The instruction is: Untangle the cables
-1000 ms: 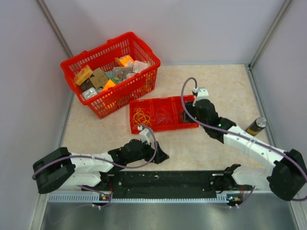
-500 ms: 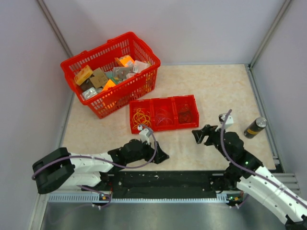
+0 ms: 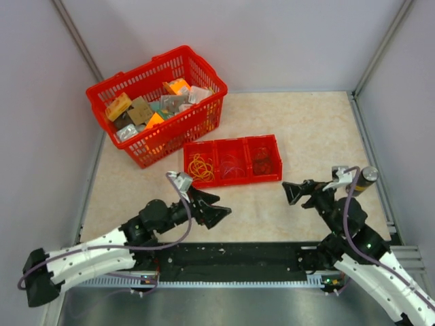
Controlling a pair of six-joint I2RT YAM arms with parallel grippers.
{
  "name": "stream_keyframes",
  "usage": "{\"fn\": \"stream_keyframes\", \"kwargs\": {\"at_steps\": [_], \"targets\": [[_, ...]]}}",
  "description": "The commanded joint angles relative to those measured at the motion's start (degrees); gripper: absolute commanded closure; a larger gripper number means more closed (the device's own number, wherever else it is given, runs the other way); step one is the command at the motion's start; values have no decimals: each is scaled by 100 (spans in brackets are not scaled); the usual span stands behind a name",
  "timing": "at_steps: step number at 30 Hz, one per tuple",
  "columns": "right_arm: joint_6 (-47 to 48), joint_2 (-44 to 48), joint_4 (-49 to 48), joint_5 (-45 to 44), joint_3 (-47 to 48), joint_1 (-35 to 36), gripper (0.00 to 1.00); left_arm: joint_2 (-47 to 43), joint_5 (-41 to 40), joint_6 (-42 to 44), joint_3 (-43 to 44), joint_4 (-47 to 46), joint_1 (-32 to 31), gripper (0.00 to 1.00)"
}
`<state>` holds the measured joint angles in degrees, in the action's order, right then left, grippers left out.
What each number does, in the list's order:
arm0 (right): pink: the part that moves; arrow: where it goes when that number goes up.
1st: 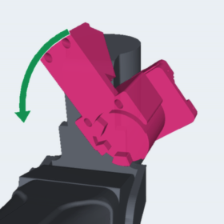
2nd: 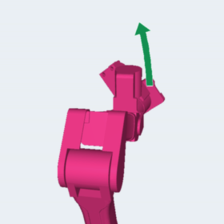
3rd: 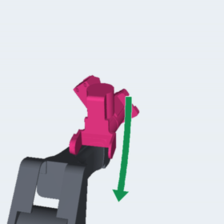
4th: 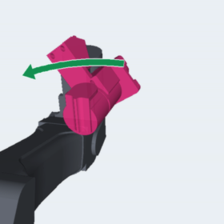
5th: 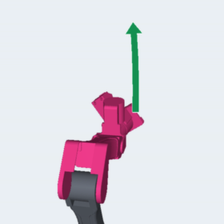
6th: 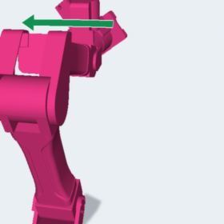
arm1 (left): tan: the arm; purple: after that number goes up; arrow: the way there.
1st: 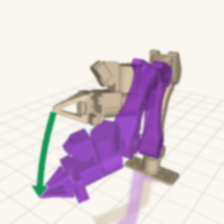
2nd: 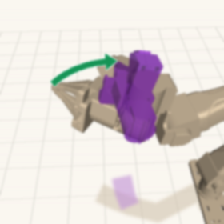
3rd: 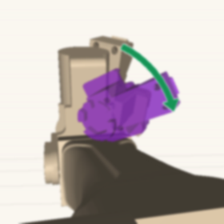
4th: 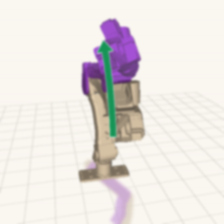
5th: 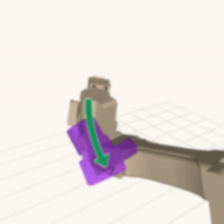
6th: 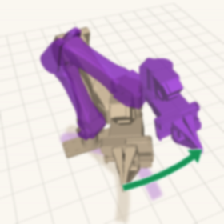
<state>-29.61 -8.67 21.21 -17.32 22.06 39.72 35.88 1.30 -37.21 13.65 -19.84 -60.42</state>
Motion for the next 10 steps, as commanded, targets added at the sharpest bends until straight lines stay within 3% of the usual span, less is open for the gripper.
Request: {"fn": "stream_keyframes", "kwargs": {"at_steps": [1, 10], "targets": [[34, 391, 138, -131, 307, 53, 3, -1063, -490, 951, 708, 708, -22, 10], [253, 779, 173, -70, 684, 53, 2, -2278, -877, 1532, 1710, 1957, -22, 6]]}}
